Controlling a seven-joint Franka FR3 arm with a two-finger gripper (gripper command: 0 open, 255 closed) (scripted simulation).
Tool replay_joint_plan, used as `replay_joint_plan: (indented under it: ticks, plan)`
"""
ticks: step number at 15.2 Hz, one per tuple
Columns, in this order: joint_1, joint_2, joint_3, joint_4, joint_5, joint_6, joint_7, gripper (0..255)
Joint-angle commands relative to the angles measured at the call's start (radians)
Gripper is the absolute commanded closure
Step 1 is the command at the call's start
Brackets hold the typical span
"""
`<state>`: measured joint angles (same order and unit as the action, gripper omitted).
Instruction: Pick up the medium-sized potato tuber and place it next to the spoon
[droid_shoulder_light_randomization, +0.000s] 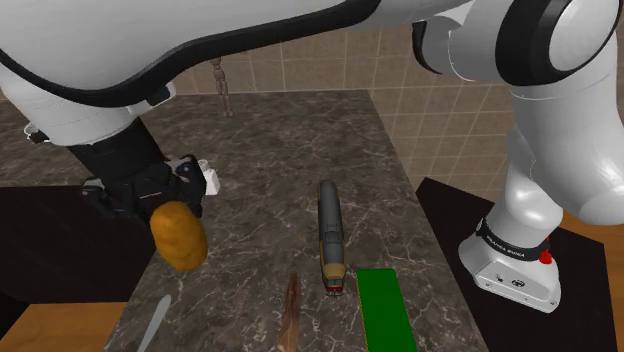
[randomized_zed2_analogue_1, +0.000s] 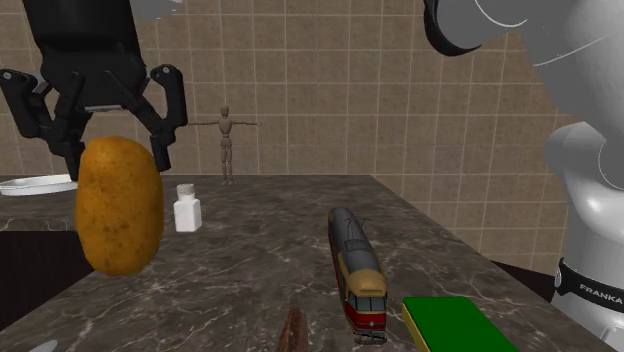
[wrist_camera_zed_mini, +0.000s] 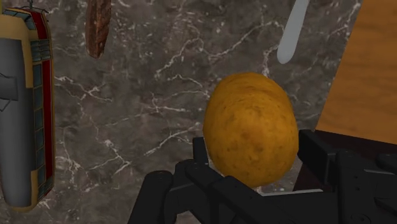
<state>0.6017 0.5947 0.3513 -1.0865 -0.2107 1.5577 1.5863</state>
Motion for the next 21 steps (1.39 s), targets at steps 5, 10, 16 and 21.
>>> replay_joint_plan:
  ticks: [5,10,16,21]
  plan:
    - [-0.012,-0.008,0.000,-0.098,0.001,0.089,0.008,255]
    - [-0.020,-0.007,-0.001,-0.165,-0.001,0.156,0.013,255]
    - [-0.026,0.004,-0.004,-0.230,-0.007,0.230,0.020,255]
    - [-0.028,0.014,-0.006,-0.261,-0.011,0.271,0.024,255]
